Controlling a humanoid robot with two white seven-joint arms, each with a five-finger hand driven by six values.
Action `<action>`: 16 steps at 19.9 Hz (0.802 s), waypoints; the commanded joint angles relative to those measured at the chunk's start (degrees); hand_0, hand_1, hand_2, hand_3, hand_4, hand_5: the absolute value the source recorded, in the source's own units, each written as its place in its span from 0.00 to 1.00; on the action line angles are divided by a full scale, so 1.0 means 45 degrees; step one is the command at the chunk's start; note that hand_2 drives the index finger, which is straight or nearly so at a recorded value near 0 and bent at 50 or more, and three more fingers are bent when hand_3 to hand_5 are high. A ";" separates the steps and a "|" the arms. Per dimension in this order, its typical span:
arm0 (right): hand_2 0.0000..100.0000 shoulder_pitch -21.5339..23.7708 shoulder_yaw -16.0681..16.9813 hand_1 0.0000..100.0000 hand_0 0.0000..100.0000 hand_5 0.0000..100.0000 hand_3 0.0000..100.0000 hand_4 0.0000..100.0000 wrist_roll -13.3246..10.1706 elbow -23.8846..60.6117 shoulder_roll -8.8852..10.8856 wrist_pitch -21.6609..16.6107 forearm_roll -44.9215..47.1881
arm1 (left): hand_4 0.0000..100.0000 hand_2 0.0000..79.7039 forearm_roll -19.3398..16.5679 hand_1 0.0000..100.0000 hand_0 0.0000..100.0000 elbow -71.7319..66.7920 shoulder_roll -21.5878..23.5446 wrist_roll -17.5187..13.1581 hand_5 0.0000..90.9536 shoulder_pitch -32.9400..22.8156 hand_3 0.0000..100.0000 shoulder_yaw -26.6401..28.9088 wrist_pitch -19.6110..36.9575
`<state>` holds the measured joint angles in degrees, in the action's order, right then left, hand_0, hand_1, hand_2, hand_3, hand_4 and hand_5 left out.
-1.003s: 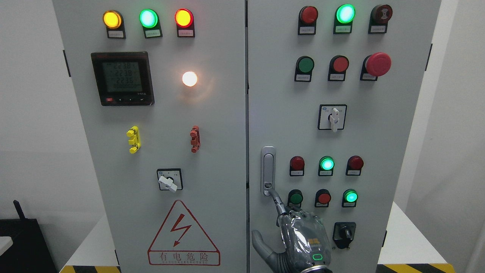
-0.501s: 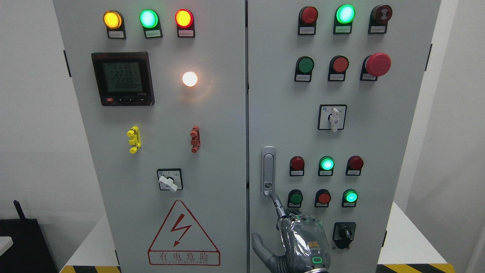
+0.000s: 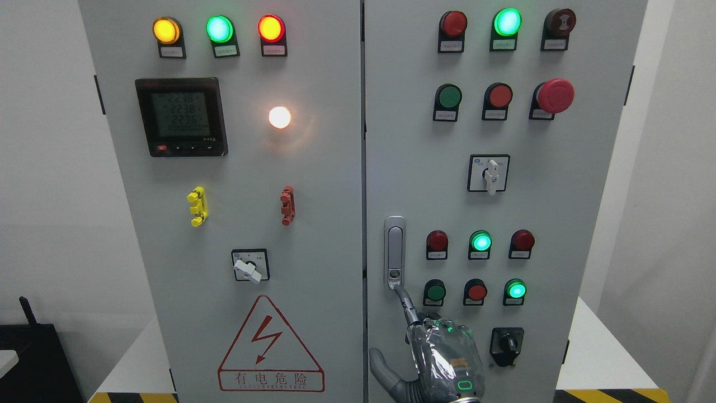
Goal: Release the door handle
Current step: 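Close the right hand fingers around the silver handle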
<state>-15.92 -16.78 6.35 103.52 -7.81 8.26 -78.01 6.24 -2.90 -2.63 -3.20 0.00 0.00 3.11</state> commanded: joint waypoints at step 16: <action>0.00 -0.0055 -0.0119 0.24 0.33 0.72 0.66 0.64 0.0172 -0.0036 -0.0022 0.0332 -0.0028 | 0.00 0.00 0.0000 0.39 0.12 0.0001 -0.0001 0.0008 0.00 0.0312 0.00 0.0215 -0.0008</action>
<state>-16.24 -17.18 7.08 103.47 -7.89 9.62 -78.09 6.24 -2.90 -2.63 -3.20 0.00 0.00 3.11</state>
